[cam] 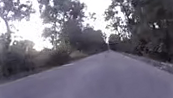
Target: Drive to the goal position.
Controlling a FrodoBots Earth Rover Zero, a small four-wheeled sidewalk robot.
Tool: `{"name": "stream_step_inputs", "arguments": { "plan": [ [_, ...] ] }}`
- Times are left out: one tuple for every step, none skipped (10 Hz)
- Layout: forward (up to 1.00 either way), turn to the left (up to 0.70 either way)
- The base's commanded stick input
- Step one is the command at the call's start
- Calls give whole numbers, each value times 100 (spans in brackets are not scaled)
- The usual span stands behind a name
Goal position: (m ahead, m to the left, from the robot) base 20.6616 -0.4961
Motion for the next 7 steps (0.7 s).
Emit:
{"name": "stream_step_inputs", "arguments": {
  "plan": [
    [70, 0],
    [70, 0],
    [70, 0],
    [70, 0],
    [70, 0],
    [70, 0],
    [70, 0]
  ]
}}
